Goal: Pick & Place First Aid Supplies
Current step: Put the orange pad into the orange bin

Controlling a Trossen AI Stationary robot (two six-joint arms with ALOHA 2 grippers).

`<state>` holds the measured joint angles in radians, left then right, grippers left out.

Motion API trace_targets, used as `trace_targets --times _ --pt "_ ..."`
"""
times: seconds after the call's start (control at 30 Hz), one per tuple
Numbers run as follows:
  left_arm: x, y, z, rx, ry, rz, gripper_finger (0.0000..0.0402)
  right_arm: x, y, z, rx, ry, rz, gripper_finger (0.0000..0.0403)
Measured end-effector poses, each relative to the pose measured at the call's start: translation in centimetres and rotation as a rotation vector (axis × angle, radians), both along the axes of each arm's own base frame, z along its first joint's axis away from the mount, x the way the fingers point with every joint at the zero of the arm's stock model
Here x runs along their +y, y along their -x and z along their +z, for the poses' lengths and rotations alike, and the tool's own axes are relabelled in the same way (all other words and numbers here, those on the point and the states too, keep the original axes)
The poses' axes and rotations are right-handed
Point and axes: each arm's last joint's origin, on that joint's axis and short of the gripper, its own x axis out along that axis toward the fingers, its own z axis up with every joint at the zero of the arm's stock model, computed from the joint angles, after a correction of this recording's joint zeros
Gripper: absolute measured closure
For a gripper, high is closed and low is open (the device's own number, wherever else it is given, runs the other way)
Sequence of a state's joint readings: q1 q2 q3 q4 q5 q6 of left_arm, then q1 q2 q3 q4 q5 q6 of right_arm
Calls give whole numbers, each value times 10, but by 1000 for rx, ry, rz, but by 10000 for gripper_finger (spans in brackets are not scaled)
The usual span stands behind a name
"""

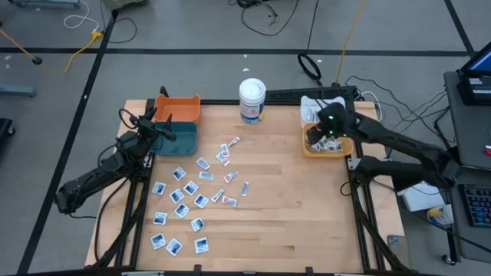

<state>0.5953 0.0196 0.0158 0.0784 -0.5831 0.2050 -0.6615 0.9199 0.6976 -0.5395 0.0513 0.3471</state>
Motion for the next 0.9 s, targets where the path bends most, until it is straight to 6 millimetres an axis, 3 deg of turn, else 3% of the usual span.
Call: trace_targets --times 0.23,0.63,0.9 --pt "0 0 0 0 0 0 94 19 22 2 -205 232 97 132" --pt "0 0 0 0 0 0 94 38 50 -58 -435 359 226 90" --pt "0 0 0 0 0 0 94 34 62 -67 -532 513 146 63"
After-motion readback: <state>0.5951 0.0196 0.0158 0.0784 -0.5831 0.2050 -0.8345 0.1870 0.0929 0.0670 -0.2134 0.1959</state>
